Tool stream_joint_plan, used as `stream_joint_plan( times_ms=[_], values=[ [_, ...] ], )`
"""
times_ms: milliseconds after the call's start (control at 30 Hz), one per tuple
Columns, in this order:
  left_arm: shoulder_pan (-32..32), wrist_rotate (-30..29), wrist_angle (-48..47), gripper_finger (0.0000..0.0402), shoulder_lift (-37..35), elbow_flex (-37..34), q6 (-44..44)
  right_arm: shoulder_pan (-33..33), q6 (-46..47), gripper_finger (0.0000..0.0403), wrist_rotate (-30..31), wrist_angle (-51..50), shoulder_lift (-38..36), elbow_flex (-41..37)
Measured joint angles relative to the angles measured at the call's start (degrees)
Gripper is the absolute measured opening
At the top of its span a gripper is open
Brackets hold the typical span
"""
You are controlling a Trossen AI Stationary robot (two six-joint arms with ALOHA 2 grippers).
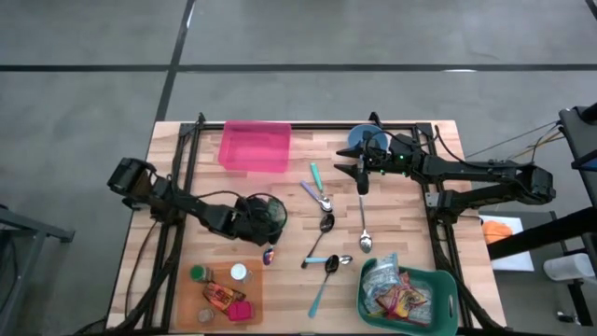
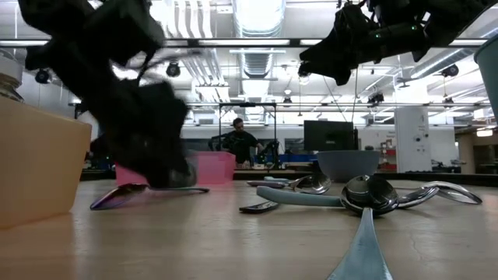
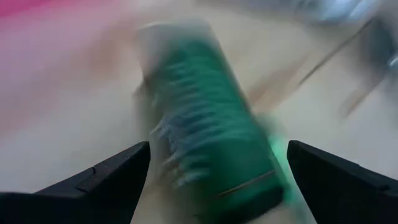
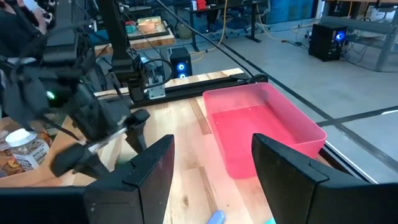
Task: Pick & Place Food Item
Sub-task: Put the green seasoning can into the orange bin
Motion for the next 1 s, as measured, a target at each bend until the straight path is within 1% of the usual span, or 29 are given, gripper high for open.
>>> stream_joint_plan(
  times_ms=[100,233,533,733,1000],
  values=[
    [0.0,0.6,-4.3,0.0383,0.2,-0.3,-1.0,0.0,0.0,0.0211,0.0,0.0,0.0,0.0],
    [0.3,0.2,-5.7,0.0383,0.1,-0.1,-1.2,0.0,0.0,0.0211,0.0,0.0,0.0,0.0],
    [0.9,-0.5,-6.1,0.0383,-0.1,-0.1,-1.0,0.0,0.0,0.0211,0.0,0.0,0.0,0.0],
    [0.5,0.7,-7.3,0.0383,-0.1,-0.1,-1.1,0.0,0.0,0.0211,0.0,0.0,0.0,0.0],
    [-0.1,0.3,-8.4,0.0383,0.0,-0.1,-5.4,0.0,0.0,0.0211,0.0,0.0,0.0,0.0]
  ],
)
